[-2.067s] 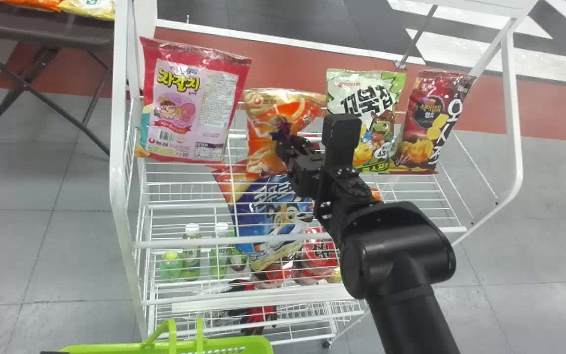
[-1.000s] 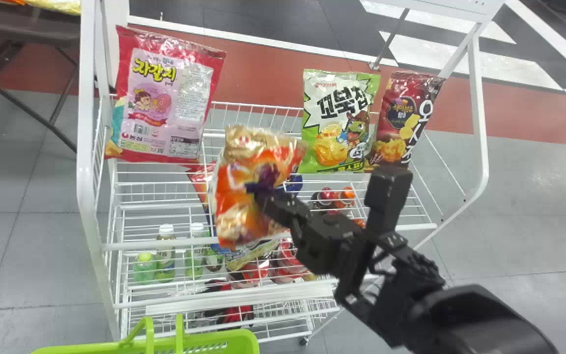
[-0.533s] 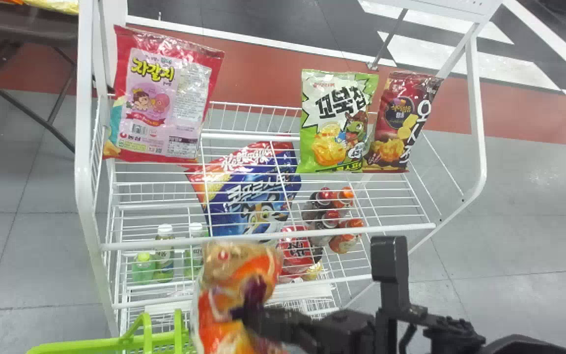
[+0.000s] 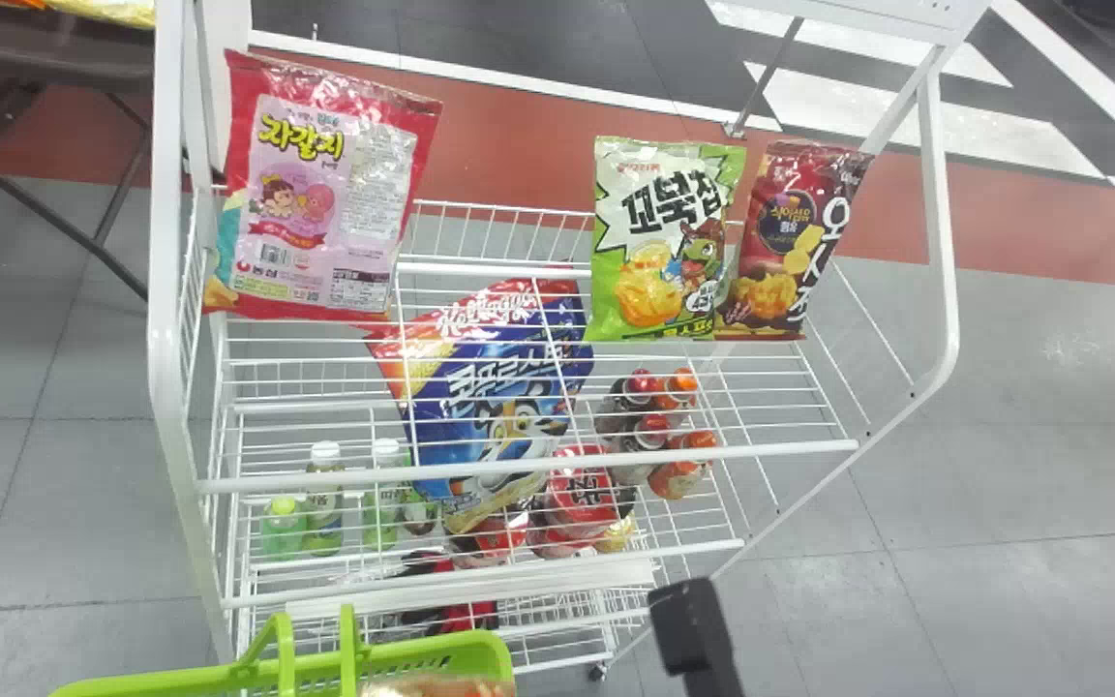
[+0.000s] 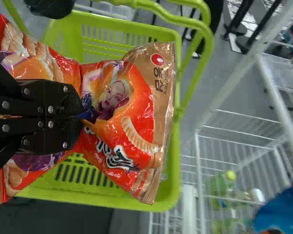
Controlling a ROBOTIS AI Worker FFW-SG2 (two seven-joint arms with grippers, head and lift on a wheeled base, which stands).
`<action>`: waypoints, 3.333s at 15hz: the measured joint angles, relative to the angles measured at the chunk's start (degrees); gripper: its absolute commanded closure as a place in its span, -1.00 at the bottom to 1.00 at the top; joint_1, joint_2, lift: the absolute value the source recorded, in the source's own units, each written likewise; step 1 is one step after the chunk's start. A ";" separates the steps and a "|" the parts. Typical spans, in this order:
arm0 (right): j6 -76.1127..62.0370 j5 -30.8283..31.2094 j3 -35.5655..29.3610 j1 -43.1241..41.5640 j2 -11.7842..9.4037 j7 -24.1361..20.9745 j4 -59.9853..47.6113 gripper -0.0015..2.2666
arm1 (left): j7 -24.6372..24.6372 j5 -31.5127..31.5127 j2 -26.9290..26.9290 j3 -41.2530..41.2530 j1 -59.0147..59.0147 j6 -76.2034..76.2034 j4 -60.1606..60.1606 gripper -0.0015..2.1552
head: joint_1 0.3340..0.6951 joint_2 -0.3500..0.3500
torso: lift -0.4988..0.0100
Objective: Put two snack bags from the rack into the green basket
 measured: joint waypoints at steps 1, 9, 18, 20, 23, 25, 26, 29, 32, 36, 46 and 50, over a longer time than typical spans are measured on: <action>-1.20 0.92 1.90 -0.03 -0.04 -0.02 1.73 0.78 | 0.00 0.00 0.00 -0.03 0.06 0.09 -0.07 0.41 | 1.00 -1.00 | 0.93; -8.09 4.40 7.04 -3.14 -0.08 -0.25 10.52 -0.96 | 0.00 0.00 0.17 -0.12 1.35 0.42 -1.71 0.41 | 1.00 -1.00 | 0.93; -21.03 5.73 5.22 -2.10 0.63 -0.67 3.16 -0.96 | 0.24 -0.41 0.34 -0.59 2.40 0.65 -2.56 0.41 | 1.00 -1.00 | 0.93; -30.55 8.27 6.55 -3.67 1.82 -1.04 2.81 -0.96 | 0.42 -1.32 0.44 -1.37 2.44 0.70 -2.57 0.41 | 1.00 -1.00 | 0.93; -45.00 12.00 10.03 -7.49 3.55 -2.60 5.47 -0.93 | 0.48 -2.29 0.66 -1.85 2.14 0.76 -2.16 0.41 | 1.00 -0.78 | 0.93; -51.71 14.76 13.22 -11.53 4.50 -4.24 9.70 -0.92 | 0.54 -2.42 0.80 -1.91 1.61 1.11 -1.99 0.41 | 1.00 -0.65 | 0.93; -54.64 15.80 14.88 -13.66 4.73 -5.87 12.29 -0.92 | 0.54 -2.41 0.86 -1.94 1.25 1.35 -1.96 0.41 | 1.00 -0.60 | 0.93; -65.94 18.38 20.04 -20.07 5.26 -10.98 21.71 -0.92 | 0.43 -2.23 1.31 -2.01 0.33 2.47 -1.92 0.41 | 1.00 -0.42 | 0.93; -75.11 19.40 24.61 -27.99 6.19 -14.88 32.12 -0.92 | 0.08 -1.99 1.78 -1.75 -0.01 3.19 -1.70 0.41 | 1.00 -0.22 | 0.93; -77.61 24.13 28.92 -37.88 9.48 -19.89 42.64 -0.92 | -0.32 -1.13 2.43 -1.12 0.00 3.14 -1.18 0.41 | 1.00 -0.02 | 0.93; -79.66 26.42 31.51 -53.66 10.39 -25.40 63.80 -0.85 | -1.46 0.60 3.35 0.37 -0.65 2.99 0.08 0.41 | 1.00 0.01 | 0.93; -79.07 25.04 31.61 -57.35 10.39 -24.35 67.44 0.63 | -1.59 0.94 3.29 1.14 -1.23 2.05 1.70 0.41 | 1.00 0.02 | 0.93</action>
